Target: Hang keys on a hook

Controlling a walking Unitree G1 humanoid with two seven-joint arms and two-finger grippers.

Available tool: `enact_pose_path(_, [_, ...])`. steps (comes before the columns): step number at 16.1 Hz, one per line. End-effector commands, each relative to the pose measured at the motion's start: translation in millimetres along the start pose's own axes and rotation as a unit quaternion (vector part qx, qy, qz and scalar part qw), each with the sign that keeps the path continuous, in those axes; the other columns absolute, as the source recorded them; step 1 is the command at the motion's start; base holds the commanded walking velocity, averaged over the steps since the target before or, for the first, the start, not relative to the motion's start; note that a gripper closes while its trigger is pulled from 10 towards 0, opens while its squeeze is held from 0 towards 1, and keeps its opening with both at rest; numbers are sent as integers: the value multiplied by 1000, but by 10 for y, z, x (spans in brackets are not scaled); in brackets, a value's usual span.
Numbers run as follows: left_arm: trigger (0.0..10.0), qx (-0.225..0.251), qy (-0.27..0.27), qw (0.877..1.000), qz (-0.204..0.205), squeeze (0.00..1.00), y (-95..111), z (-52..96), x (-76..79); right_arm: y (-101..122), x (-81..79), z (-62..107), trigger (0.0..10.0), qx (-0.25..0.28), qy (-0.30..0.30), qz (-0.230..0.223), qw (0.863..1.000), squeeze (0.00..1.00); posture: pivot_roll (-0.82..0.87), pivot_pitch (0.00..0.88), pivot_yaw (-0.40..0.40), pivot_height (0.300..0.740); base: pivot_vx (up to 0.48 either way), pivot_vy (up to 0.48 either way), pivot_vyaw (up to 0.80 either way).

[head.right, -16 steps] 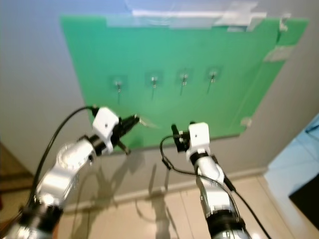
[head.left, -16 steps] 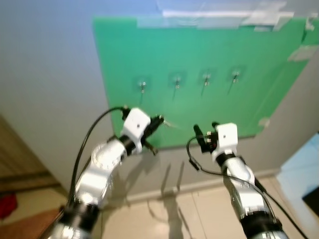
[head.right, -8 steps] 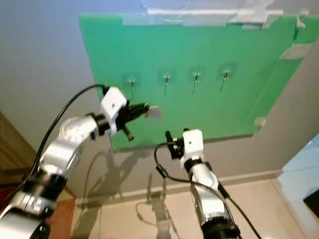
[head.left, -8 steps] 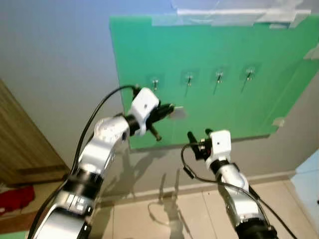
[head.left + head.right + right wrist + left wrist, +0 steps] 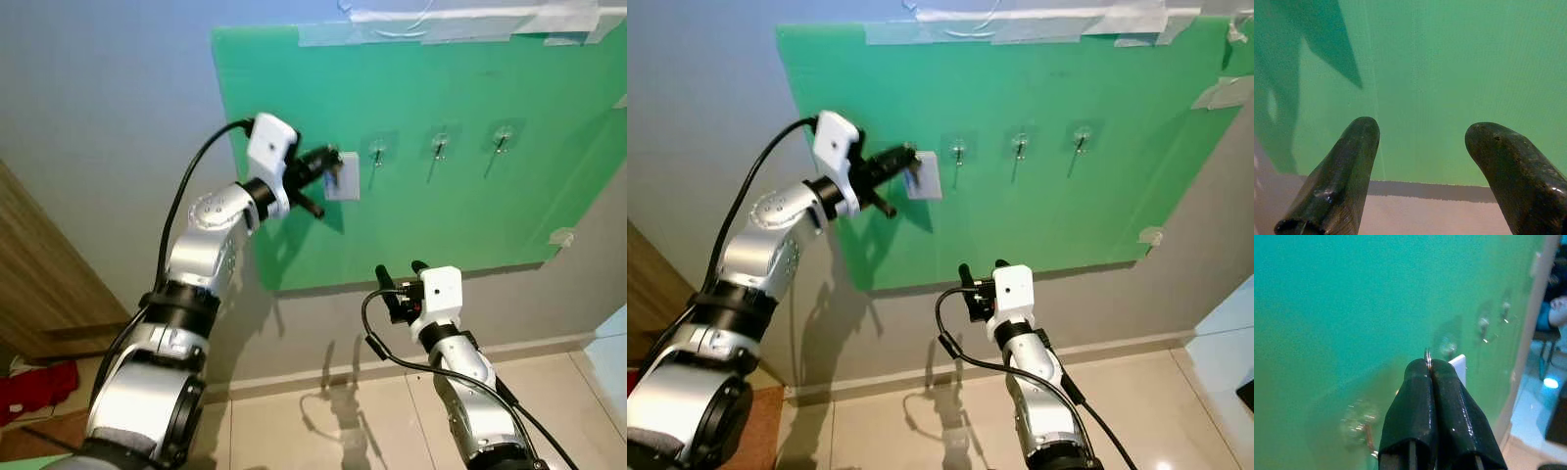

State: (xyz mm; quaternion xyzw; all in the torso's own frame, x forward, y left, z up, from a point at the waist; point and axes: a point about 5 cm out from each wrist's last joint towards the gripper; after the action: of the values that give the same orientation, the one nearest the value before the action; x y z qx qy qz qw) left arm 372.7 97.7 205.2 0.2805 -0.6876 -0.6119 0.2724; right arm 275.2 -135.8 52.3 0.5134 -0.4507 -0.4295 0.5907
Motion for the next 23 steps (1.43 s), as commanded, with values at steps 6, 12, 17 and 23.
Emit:
enact_pose_path(6, [10000,4,-32,999,-4,0,-86,37,152,28,15,-13,10000,-4,-2,3,1000,0,-17,0,65,736,0,0,0])
enact_pose_path(12, [10000,-17,-11,1000,-3,0,-231,141,131,26,5,-28,10000,-8,4,4,1000,0,-6,0,52,736,0,0,0])
enact_pose_path(17, [10000,-19,21,1000,2,0,-196,204,26,26,13,-30,10000,-11,8,5,1000,0,-6,0,45,736,0,0,0])
enact_pose_path(23, [10000,-14,49,996,67,0,-258,231,-30,24,11,-31,10000,-13,11,5,1000,0,-3,0,39,736,0,0,0])
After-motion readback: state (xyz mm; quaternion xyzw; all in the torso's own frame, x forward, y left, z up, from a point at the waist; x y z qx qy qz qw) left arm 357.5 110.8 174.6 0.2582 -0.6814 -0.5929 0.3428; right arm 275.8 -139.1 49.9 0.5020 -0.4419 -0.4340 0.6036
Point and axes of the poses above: a point about 5 cm out from each wrist's last joint towards the gripper, its own z axis pointing back from the gripper into the wrist, its own y axis along the axis of the wrist's last joint, x = y × z, and after that the axes turned 5 degrees about z, right-handed
